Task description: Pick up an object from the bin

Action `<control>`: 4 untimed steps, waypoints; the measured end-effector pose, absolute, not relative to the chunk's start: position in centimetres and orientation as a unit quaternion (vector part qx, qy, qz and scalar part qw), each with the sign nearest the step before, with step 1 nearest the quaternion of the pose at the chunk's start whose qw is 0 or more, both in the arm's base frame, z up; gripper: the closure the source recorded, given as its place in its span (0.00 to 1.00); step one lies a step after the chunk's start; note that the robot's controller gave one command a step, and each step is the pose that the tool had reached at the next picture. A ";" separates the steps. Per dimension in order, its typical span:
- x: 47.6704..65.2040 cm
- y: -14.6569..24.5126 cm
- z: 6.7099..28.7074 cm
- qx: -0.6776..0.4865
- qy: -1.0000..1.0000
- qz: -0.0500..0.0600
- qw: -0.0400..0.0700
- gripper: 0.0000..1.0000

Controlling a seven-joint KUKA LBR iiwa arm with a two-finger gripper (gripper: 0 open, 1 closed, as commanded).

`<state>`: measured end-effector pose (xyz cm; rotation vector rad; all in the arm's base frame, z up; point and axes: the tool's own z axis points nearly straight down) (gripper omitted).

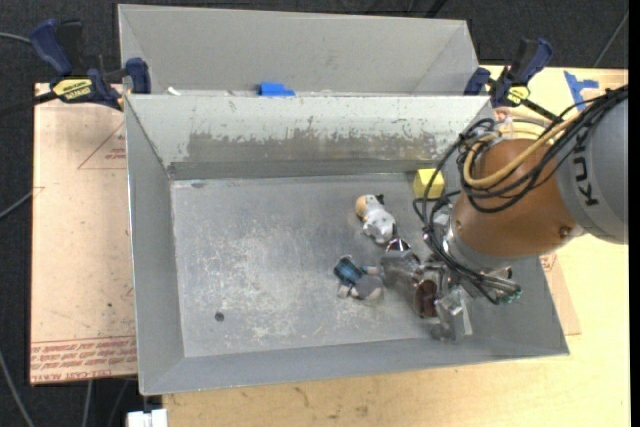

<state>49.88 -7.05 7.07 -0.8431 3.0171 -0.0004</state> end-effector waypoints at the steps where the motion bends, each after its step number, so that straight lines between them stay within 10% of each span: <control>1: 49.9 -7.0 7.1 -0.269 0.963 0.000 0.004 0.00; 4: 52.1 -12.5 7.0 -0.260 0.966 -0.002 0.001 0.00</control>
Offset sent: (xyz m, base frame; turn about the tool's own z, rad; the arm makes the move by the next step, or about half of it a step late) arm 0.0186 -0.0104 -0.0007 -0.0433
